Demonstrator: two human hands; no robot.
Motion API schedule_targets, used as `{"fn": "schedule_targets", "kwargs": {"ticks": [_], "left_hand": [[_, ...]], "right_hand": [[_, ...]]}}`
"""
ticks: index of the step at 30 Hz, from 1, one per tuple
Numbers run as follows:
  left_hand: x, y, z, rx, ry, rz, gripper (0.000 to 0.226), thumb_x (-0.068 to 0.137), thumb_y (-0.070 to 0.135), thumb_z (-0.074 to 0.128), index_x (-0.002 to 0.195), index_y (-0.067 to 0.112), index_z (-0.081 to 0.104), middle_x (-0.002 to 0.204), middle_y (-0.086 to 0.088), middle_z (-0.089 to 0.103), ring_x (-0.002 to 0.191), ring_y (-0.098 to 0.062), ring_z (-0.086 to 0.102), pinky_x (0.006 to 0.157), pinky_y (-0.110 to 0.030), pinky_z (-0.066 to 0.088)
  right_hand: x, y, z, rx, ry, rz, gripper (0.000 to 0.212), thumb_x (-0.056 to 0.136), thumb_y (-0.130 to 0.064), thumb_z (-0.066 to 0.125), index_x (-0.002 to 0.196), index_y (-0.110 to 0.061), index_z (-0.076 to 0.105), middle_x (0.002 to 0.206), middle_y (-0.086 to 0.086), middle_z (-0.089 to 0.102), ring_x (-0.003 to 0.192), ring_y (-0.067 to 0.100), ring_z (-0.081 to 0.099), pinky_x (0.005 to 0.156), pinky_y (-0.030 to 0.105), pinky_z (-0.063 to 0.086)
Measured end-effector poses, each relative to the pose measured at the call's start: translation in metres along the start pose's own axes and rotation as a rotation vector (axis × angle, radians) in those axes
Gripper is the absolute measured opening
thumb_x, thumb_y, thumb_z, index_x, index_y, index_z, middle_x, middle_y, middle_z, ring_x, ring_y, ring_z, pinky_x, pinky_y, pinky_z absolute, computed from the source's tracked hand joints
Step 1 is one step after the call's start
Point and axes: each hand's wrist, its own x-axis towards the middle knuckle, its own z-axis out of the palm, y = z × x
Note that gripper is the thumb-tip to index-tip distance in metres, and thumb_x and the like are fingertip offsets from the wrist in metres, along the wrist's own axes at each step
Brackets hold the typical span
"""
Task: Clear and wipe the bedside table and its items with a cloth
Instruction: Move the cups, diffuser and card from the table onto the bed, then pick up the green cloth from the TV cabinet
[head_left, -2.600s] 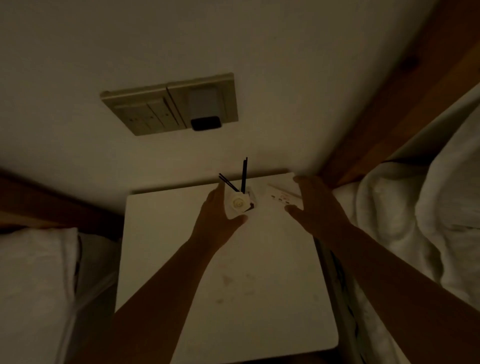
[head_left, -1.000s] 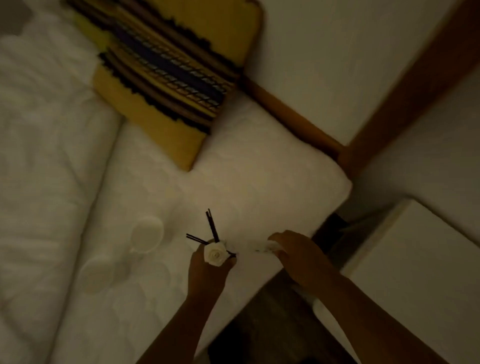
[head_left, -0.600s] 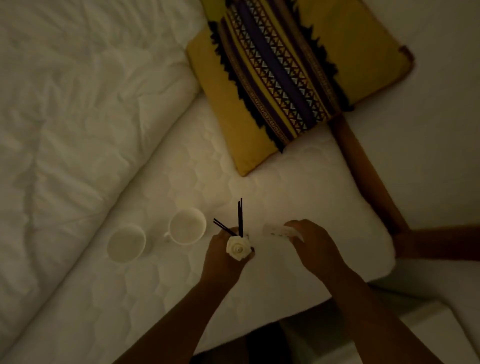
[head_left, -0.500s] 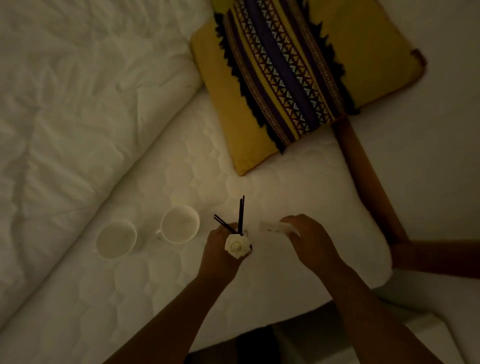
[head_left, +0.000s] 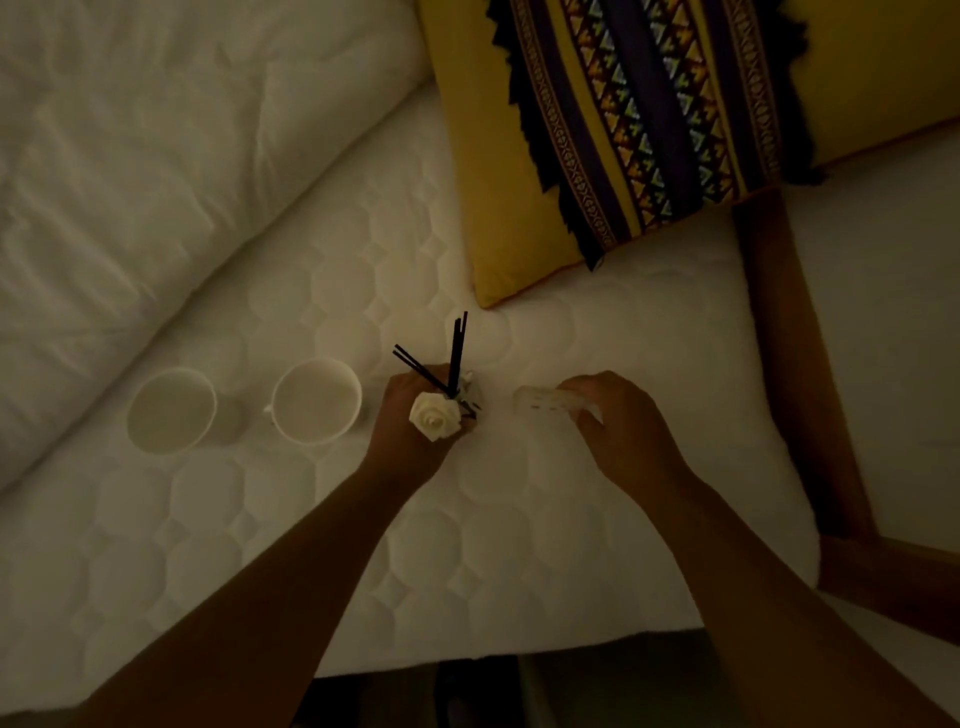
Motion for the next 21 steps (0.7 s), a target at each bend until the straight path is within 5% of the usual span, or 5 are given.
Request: {"fn": "schedule_targets", "kwargs": {"ticks": [4,8,11,16,21], "left_hand": [[-0.001,-0.006,0.007,-0.011,0.042,-0.005,0.05,0.06,0.007,0.079,0.1,0.024,0.056,0.079,0.034,0.046,0.083,0.031,0.049,0.074,0.006,0.039],[-0.007,-0.014,0.003,-0.066,-0.094,-0.142,0.059,0.071,0.008,0.081,0.121,0.03,0.056,0.116,0.007,0.06,0.113,-0.018,0.058,0.099,-0.045,0.048],[-0.016,-0.013,-0.004,-0.068,-0.075,-0.279,0.072,0.071,0.012,0.082,0.13,0.029,0.045,0.13,0.003,0.052,0.118,-0.023,0.054,0.094,-0.029,0.045],[-0.052,-0.002,-0.031,0.029,-0.158,-0.439,0.078,0.078,0.017,0.078,0.145,0.019,0.039,0.14,-0.003,0.047,0.121,-0.019,0.05,0.102,-0.043,0.047],[-0.098,0.026,-0.085,0.014,-0.207,-0.567,0.067,0.079,0.023,0.078,0.138,0.023,0.046,0.127,0.002,0.056,0.106,-0.011,0.056,0.093,-0.033,0.051]], "right_hand": [[0.0,0.004,0.004,0.016,0.022,0.002,0.034,0.09,-0.01,0.057,0.123,-0.016,0.062,0.116,0.009,0.062,0.107,0.025,0.057,0.094,0.032,0.046],[-0.005,0.004,0.002,0.021,0.06,0.059,0.046,0.088,-0.016,0.062,0.133,-0.018,0.052,0.127,0.005,0.054,0.118,0.022,0.052,0.097,0.03,0.046],[-0.011,0.006,-0.009,0.025,0.09,0.117,0.057,0.086,-0.023,0.066,0.139,-0.021,0.043,0.134,0.003,0.047,0.121,0.021,0.049,0.095,0.032,0.048],[-0.033,-0.009,-0.032,0.007,0.074,0.181,0.061,0.086,-0.029,0.067,0.14,-0.025,0.038,0.135,0.004,0.044,0.121,0.022,0.05,0.093,0.034,0.05],[-0.072,-0.059,-0.051,-0.049,-0.05,0.27,0.044,0.088,-0.034,0.063,0.127,-0.018,0.051,0.121,0.008,0.057,0.108,0.023,0.058,0.088,0.036,0.051]]}}
